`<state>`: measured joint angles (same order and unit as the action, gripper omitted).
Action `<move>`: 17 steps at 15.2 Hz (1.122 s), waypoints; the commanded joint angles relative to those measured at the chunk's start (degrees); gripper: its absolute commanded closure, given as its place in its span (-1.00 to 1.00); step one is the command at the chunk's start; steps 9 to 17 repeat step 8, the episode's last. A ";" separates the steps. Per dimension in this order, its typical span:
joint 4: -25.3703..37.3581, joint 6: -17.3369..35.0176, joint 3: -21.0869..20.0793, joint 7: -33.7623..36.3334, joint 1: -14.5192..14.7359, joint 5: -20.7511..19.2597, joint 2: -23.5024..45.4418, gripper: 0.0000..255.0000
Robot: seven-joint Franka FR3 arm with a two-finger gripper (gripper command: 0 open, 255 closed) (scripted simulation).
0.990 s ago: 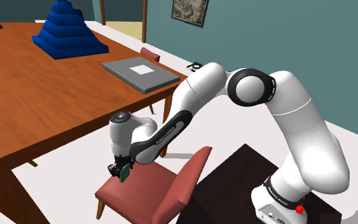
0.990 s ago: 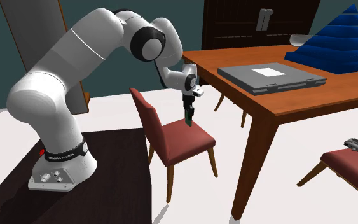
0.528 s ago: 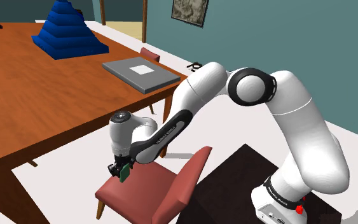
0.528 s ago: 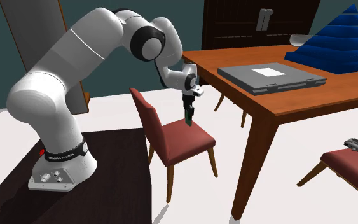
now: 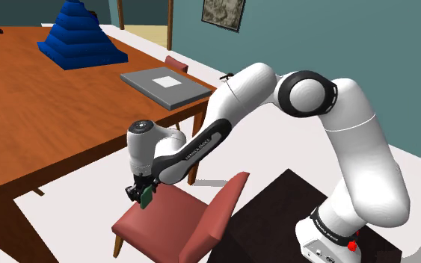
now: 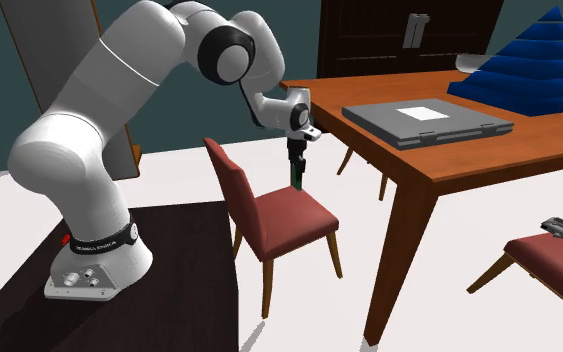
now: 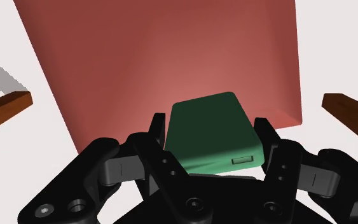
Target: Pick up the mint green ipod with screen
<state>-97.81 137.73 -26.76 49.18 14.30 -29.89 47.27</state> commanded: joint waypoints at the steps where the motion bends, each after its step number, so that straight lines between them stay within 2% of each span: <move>1: -0.47 -0.69 -0.51 -0.26 -0.42 0.46 -1.12 1.00; 6: -1.23 -2.78 -1.93 -0.97 -1.46 1.74 -3.95 1.00; 17: -1.23 -2.92 -2.24 -0.84 -1.72 1.51 -3.94 1.00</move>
